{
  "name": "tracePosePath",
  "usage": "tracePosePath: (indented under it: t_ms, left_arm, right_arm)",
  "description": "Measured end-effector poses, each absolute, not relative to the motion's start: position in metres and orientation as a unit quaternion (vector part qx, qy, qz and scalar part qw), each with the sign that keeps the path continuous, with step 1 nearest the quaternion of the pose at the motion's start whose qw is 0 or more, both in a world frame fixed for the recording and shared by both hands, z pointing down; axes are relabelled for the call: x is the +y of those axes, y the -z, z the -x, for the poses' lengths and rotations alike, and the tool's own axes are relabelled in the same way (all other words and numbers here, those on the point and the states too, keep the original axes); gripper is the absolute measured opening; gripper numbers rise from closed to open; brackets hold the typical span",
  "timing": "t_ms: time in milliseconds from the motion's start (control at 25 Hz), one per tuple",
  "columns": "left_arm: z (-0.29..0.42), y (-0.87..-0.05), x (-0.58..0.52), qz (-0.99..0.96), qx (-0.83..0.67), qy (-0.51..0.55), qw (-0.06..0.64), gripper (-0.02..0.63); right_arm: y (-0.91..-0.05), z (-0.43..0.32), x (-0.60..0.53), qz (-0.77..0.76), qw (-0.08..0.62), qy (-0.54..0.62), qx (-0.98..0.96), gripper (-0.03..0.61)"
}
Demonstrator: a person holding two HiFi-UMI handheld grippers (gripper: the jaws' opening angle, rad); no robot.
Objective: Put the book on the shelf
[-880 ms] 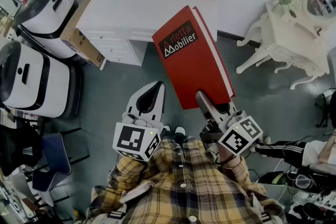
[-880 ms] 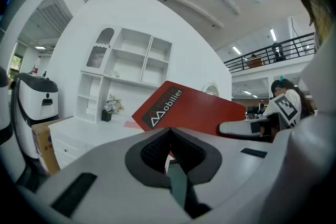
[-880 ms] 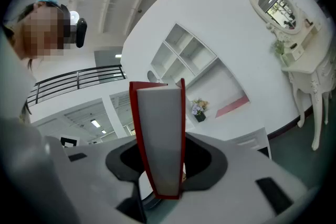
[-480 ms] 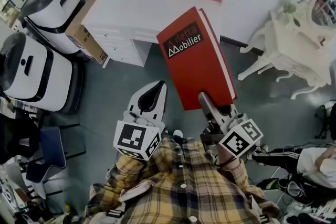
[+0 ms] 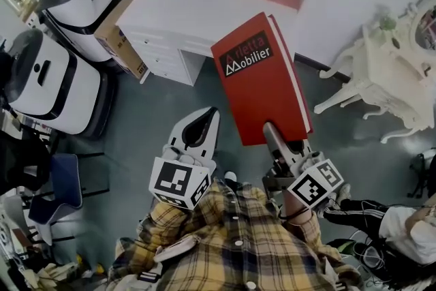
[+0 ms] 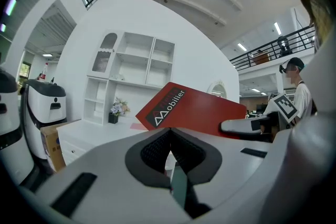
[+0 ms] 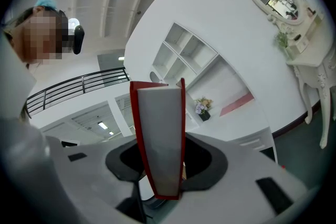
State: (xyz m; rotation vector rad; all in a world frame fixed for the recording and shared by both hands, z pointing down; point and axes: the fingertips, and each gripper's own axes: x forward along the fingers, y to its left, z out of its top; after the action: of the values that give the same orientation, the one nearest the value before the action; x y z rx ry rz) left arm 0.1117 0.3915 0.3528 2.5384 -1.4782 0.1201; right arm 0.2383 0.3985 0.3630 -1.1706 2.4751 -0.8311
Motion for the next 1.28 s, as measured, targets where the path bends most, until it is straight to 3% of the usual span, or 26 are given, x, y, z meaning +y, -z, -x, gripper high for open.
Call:
tracePosePath:
  t_ms: [280,1000,1280]
  left_arm:
    - [-0.107,-0.354,0.353,-0.854,-0.511,-0.040,0.094,0.020]
    - [0.025,-0.341,0.135,-0.866,-0.489,-0.043,0.098,0.020]
    - [0.049,-0.356,0.122,-0.871,-0.481,-0.045,0.089,0.020]
  right_arm:
    - [-0.366,-0.235,0.357,0.394,0.143,0.290,0.860,0.173]
    - [-0.345,-0.111,0.142,0.421,0.154,0.287,0.847,0.173]
    - [-0.361,-0.102,0.129,0.441,0.170,0.283,0.835,0.173]
